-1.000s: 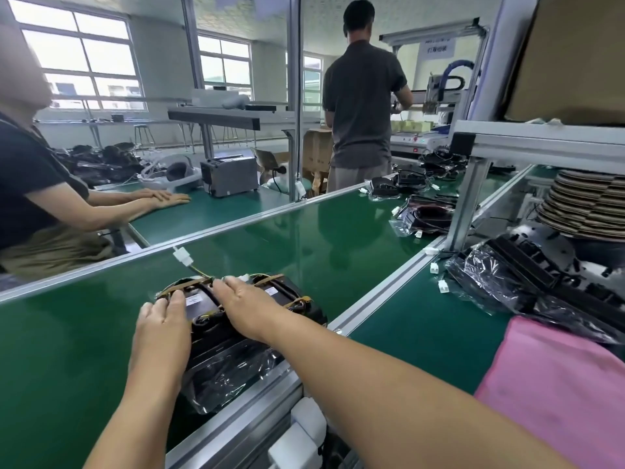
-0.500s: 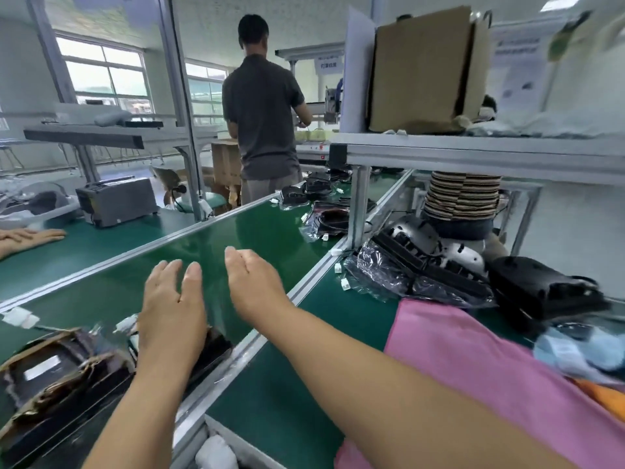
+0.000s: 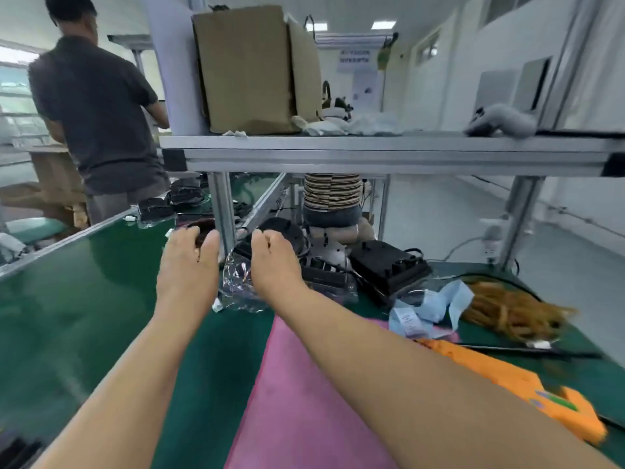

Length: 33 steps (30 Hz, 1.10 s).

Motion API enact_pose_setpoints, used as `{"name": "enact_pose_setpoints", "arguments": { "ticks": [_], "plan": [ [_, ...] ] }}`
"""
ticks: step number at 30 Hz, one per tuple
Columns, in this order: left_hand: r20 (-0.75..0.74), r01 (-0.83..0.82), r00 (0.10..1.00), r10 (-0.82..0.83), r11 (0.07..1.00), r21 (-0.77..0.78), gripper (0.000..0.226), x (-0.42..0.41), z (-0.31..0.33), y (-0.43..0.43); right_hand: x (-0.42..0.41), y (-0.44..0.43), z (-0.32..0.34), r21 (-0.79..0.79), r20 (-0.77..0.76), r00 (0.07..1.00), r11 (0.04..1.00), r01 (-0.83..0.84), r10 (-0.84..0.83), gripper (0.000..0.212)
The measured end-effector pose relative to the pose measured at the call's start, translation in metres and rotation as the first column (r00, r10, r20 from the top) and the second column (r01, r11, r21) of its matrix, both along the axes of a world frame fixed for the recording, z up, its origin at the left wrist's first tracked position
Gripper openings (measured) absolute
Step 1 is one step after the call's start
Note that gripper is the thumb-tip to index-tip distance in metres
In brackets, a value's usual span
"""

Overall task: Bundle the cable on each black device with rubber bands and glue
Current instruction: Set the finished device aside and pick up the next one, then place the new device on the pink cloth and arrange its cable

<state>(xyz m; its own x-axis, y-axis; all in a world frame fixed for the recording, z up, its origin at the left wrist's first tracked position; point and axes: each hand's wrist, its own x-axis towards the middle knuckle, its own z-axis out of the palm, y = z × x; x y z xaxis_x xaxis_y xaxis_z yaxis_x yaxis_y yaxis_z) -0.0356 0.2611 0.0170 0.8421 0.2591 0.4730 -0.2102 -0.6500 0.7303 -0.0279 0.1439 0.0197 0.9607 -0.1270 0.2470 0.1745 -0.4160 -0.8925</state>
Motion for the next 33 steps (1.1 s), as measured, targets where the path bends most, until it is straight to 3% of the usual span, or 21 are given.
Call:
{"name": "enact_pose_setpoints", "arguments": {
  "ticks": [3,6,10,16,20,23,27,33],
  "plan": [
    [-0.025,0.047,0.999,-0.045,0.997,0.062,0.043,0.026,-0.001,-0.022,0.012,-0.023,-0.007,0.051,-0.060,0.998,0.998,0.040,-0.037,0.026],
    [-0.063,0.078,0.995,-0.071,0.991,0.106,0.055,0.051,-0.003,-0.038,0.021,-0.038,-0.013,0.138,-0.159,0.986,0.987,0.080,-0.057,0.048],
    [-0.119,0.103,0.989,-0.083,0.978,0.180,0.059,0.083,-0.009,-0.050,0.036,-0.044,-0.018,0.234,-0.292,0.955,0.965,0.123,-0.051,0.059],
    [-0.255,0.083,0.966,-0.032,0.978,0.191,0.070,0.122,-0.024,-0.048,0.048,-0.038,-0.024,0.279,-0.310,0.950,0.953,0.122,-0.031,0.062],
    [-0.357,0.041,0.934,0.006,0.991,0.124,0.080,0.139,-0.031,-0.044,0.054,-0.034,-0.025,0.323,-0.332,0.943,0.942,0.092,0.021,0.067],
    [-0.402,0.069,0.915,-0.045,0.997,0.046,0.076,0.141,-0.030,-0.042,0.057,-0.032,-0.025,0.367,-0.364,0.928,0.928,0.062,0.082,0.071],
    [-0.352,0.064,0.931,-0.095,0.993,-0.099,0.061,0.130,-0.031,-0.041,0.055,-0.034,-0.024,0.347,-0.370,0.920,0.938,0.013,0.125,0.067],
    [-0.188,0.040,0.972,-0.141,0.888,-0.458,0.045,0.091,-0.023,-0.037,0.023,-0.032,-0.020,0.386,-0.213,0.968,0.921,-0.043,0.135,0.035]
  ]
}}
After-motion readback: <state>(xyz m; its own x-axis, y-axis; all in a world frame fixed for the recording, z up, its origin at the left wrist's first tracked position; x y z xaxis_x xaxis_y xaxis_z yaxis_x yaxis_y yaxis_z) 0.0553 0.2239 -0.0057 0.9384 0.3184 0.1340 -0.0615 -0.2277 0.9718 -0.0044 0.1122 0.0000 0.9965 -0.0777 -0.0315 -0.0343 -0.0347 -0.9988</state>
